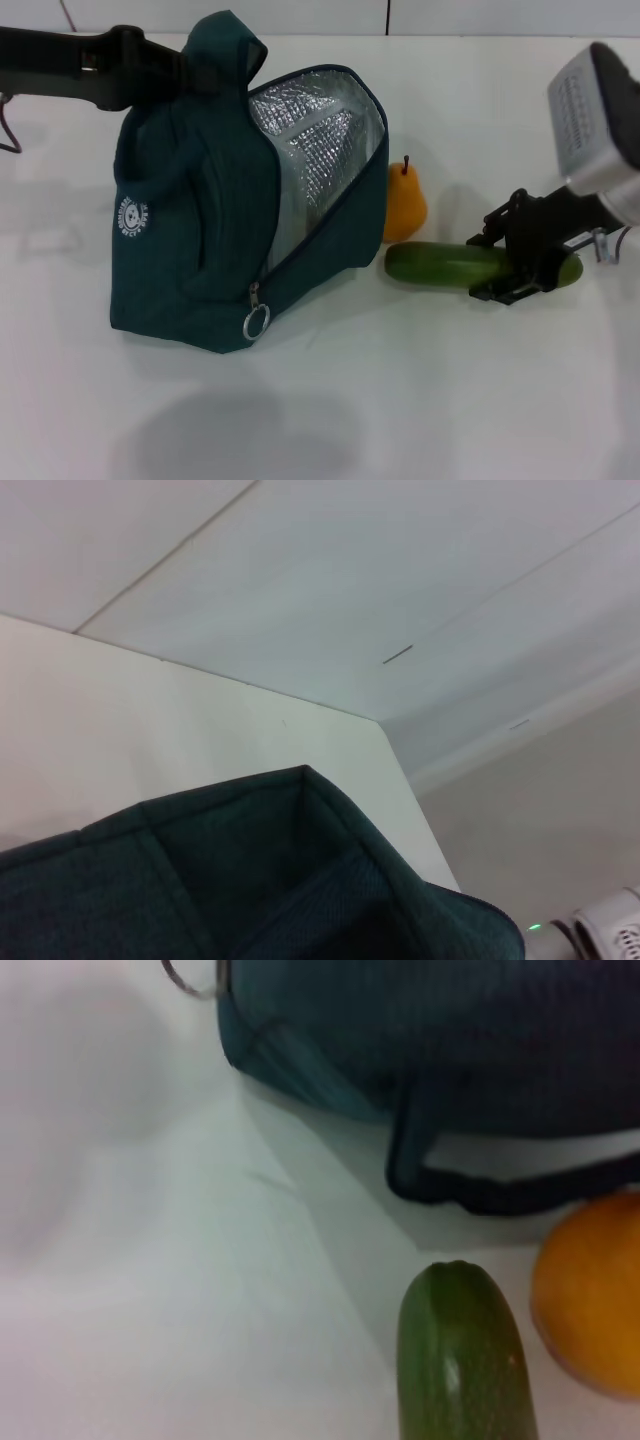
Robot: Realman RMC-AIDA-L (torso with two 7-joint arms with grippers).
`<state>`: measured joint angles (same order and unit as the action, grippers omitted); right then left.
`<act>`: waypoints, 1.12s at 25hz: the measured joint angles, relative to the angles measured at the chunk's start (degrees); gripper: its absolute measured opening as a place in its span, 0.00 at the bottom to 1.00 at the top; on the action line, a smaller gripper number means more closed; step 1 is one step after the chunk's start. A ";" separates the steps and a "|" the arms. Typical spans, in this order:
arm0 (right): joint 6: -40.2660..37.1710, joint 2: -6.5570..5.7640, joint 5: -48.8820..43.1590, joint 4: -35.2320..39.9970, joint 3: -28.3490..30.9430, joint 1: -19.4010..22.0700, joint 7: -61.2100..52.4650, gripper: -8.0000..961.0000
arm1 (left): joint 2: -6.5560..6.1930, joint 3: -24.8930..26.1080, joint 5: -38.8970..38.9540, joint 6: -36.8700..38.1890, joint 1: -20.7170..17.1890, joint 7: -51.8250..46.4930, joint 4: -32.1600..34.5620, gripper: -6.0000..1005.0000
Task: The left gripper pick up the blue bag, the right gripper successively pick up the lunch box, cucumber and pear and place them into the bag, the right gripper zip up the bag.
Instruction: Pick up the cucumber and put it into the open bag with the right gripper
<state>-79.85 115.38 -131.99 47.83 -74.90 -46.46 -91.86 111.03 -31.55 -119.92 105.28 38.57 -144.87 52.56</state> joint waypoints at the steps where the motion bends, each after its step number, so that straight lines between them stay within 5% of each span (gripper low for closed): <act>1: -2.09 -0.05 0.18 0.99 1.05 0.07 0.00 0.58 | -0.01 0.07 0.01 0.00 -0.03 -0.01 0.00 0.05; 8: -18.93 -0.38 2.71 6.24 13.12 0.08 0.24 0.58 | -0.10 0.04 0.14 0.00 0.05 -0.22 0.00 0.05; 17: -32.77 -4.62 8.51 4.98 28.60 0.99 0.23 0.59 | -0.13 0.27 0.28 -0.21 0.12 -0.24 -0.09 0.05; 23: -29.76 -7.88 22.78 -10.66 39.09 1.44 -0.11 0.60 | 0.15 0.03 0.34 -0.25 0.07 -0.24 -0.09 0.05; 25: -27.62 -7.71 27.87 -14.43 39.31 1.45 0.00 0.60 | 0.19 -0.05 0.35 -0.26 0.00 -0.24 -0.09 0.05; 28: -23.90 -4.55 32.26 -15.67 39.13 1.46 0.21 0.61 | 0.19 -0.05 0.31 -0.27 -0.06 -0.23 -0.11 0.05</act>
<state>-103.75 110.84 -99.73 32.16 -35.76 -45.00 -91.65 111.23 -31.60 -119.62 105.01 38.51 -145.10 52.45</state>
